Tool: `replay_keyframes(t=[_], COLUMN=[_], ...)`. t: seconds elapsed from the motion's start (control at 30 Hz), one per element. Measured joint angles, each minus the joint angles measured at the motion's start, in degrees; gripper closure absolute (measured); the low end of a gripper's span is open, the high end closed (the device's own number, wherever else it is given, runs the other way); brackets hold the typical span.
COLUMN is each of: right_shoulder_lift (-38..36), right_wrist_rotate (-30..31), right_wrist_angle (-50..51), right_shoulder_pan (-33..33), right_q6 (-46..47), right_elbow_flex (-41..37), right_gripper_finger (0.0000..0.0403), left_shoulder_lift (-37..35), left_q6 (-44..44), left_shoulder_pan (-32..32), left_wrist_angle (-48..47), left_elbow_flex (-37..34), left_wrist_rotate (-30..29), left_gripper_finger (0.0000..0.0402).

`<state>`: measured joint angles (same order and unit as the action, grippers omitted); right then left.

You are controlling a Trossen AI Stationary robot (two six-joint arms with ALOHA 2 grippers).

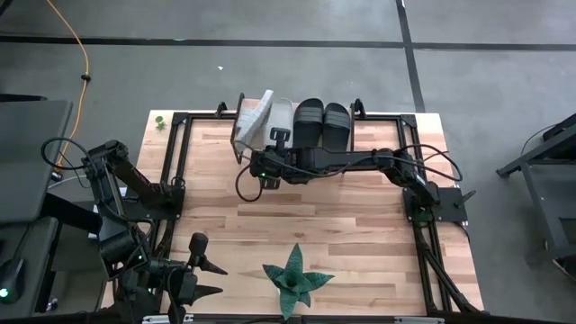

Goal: Pick and place slides into the shelf
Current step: Put the gray slipper on the shelf

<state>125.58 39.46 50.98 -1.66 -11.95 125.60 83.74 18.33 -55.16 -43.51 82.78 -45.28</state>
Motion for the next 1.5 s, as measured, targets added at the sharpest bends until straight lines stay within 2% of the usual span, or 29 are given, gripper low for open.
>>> replay_keyframes(t=[0.23, 0.37, 0.53, 0.73, 0.77, 0.93, 1.3, 1.4, 1.5], right_shoulder_lift=[0.0, 0.0, 0.0, 0.0, 0.0, 0.0, 0.02, 0.0, 0.0], right_wrist_rotate=[-0.77, -5.23, -5.47, -5.26, -5.26, -5.48, -4.51, -1.9, -3.08], right_wrist_angle=[0.51, 1.27, 4.78, 5.31, 5.27, 4.76, 1.37, 1.05, 1.05], right_shoulder_pan=[-1.17, -1.54, -2.01, -3.4, -3.71, -5.38, -12.12, -13.96, -15.17], right_q6=[-0.8, -2.15, 0.74, 0.26, 0.05, 0.06, -2.06, -2.65, -2.39], right_elbow_flex=[0.0, -0.02, -0.02, -0.02, -0.02, -0.02, -0.02, -0.02, -0.02], right_gripper_finger=[0.0403, 0.0403, 0.0403, 0.0403, 0.0403, 0.0403, 0.0403, 0.0403, 0.0403], left_shoulder_lift=[0.0, 0.0, 0.0, -0.02, -0.16, -2.8, -11.87, -15.03, -18.4], left_q6=[0.0, 2.8, 17.61, 42.71, 45.57, 45.23, 53.15, 57.42, 60.69], left_shoulder_pan=[0.0, 0.01, 0.11, 0.07, 0.07, 2.47, 17.36, 20.33, 22.06], left_wrist_angle=[-0.18, -4.85, -22.96, -46.31, -46.72, -46.63, -46.52, -46.56, -46.18], left_elbow_flex=[0.0, 0.0, 0.0, -0.4, -1.29, -7.49, -21.54, -25.49, -27.76], left_wrist_rotate=[-1.17, -8.23, -19.31, -21.49, -21.6, -23.22, -23.39, -23.35, -23.41], left_gripper_finger=[0.0231, 0.0231, 0.0231, 0.0231, 0.0231, 0.0231, 0.0231, 0.0231, 0.0231])
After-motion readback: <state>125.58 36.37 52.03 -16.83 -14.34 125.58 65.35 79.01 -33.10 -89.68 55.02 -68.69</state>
